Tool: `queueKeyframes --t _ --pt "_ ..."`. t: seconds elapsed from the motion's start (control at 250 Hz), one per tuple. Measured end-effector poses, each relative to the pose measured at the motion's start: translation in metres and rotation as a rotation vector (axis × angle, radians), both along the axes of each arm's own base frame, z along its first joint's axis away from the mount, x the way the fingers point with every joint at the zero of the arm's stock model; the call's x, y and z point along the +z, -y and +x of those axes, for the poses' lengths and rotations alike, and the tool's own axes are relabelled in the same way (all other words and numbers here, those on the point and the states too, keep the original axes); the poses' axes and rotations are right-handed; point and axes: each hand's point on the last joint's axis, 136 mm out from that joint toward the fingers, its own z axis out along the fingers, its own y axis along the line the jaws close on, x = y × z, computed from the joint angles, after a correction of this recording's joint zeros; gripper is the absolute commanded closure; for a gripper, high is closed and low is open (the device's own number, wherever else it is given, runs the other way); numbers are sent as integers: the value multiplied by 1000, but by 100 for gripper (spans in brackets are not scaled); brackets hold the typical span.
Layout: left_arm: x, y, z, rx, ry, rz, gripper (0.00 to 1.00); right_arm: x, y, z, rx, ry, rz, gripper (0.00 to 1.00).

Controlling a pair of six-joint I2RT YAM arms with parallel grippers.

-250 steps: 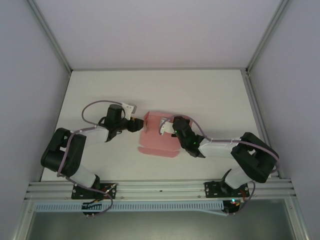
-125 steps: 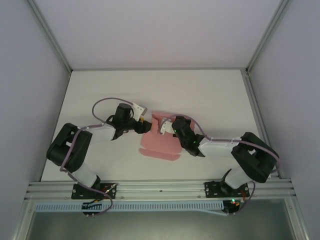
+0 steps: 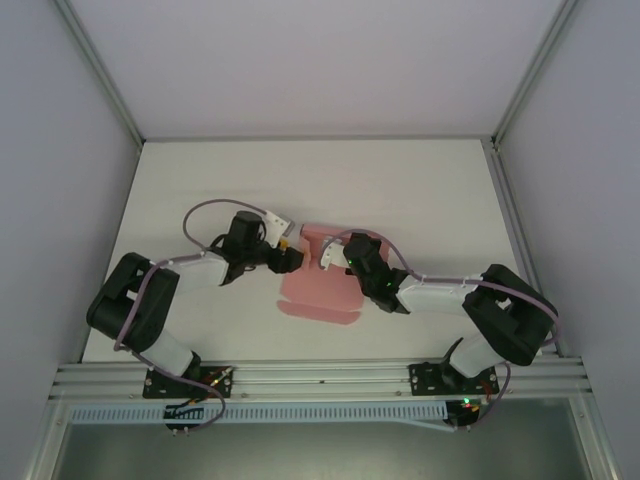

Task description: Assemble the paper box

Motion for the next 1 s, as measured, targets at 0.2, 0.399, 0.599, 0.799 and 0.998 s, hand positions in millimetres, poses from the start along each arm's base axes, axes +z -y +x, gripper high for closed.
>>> queueKeyframes --t 0.2,0.399,0.599,0.799,0.998 --pt "1 0 -5 -16 2 7 32 0 -1 0 6 -3 2 100" --pt "-1 6 5 -19 -2 6 32 -1 -3 -1 14 -6 6 100" --pt "-2 12 14 -1 19 7 42 1 -2 -1 9 -8 18 100" --pt "0 14 27 74 88 43 57 0 -4 -2 13 -16 30 100" --pt "0 13 36 122 141 81 79 1 -5 -2 13 -19 28 100"
